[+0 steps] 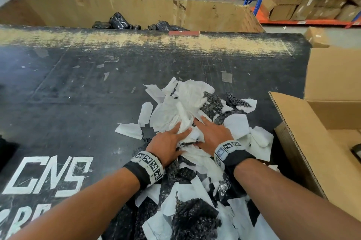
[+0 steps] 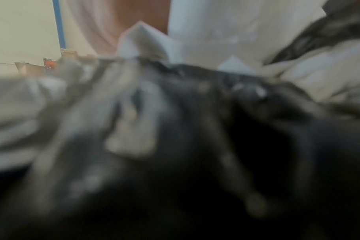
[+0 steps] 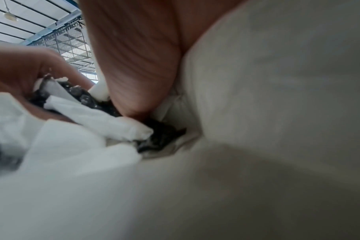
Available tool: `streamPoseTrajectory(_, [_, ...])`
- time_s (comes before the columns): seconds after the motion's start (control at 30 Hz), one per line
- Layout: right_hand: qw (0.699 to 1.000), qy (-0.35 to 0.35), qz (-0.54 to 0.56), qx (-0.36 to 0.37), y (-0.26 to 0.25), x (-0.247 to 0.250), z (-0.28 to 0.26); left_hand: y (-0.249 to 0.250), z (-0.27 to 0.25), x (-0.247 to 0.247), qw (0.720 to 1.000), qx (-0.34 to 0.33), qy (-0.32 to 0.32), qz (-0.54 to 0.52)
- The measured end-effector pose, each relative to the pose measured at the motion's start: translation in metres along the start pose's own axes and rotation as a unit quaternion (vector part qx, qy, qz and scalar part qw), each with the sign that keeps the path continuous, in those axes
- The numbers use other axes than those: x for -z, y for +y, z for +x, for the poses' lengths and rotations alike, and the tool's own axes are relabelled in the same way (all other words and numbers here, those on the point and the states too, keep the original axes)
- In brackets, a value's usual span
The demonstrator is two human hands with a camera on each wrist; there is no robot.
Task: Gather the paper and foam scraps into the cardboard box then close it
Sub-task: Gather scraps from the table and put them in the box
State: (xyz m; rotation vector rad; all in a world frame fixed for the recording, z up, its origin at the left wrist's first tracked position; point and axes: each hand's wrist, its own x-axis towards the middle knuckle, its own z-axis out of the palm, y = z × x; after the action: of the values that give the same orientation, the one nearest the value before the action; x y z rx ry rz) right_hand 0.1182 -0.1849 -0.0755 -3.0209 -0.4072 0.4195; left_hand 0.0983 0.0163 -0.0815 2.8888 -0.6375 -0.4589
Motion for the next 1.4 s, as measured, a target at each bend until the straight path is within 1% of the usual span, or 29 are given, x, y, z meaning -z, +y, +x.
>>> streamPoseTrajectory(0.13, [0.999, 0.033, 0.0, -0.008, -0.009, 0.001, -0.008, 0.005, -0.003, 0.002, 1.0, 0.009, 0.011, -0.014])
streamPoseTrajectory(0.23, [0.999, 0.039, 0.016, -0.028, -0.02, 0.003, -0.011, 0.006, -0.005, 0.004, 0.998, 0.008, 0.04, -0.039])
streamPoseTrajectory(0.4, [0.994, 0.099, 0.015, -0.036, -0.039, 0.03, -0.017, 0.001, -0.02, 0.02, 0.983, 0.018, 0.154, -0.099])
streamPoseTrajectory(0.53, [0.988, 0.155, 0.014, -0.024, -0.052, 0.064, -0.022, -0.005, -0.035, 0.05, 0.963, 0.023, 0.24, -0.124])
streamPoseTrajectory(0.6, [0.984, 0.179, 0.011, -0.014, -0.058, 0.081, -0.023, -0.007, -0.042, 0.068, 0.955, 0.02, 0.267, -0.125])
streamPoseTrajectory(0.73, [0.976, 0.218, 0.006, 0.001, -0.069, 0.112, -0.027, -0.011, -0.056, 0.099, 0.944, 0.007, 0.307, -0.123])
streamPoseTrajectory(1.03, [0.955, 0.294, -0.024, 0.03, -0.089, 0.169, -0.037, -0.013, -0.083, 0.16, 0.929, 0.003, 0.36, -0.086])
streamPoseTrajectory(1.17, [0.942, 0.332, -0.031, 0.037, -0.092, 0.2, -0.043, -0.007, -0.094, 0.195, 0.919, -0.011, 0.387, -0.068])
streamPoseTrajectory(1.3, [0.93, 0.364, -0.038, 0.023, -0.084, 0.242, -0.059, 0.012, -0.097, 0.235, 0.899, -0.068, 0.425, -0.076])
streamPoseTrajectory(1.4, [0.915, 0.398, -0.06, 0.018, -0.067, 0.279, -0.084, 0.041, -0.096, 0.267, 0.884, -0.103, 0.45, -0.079])
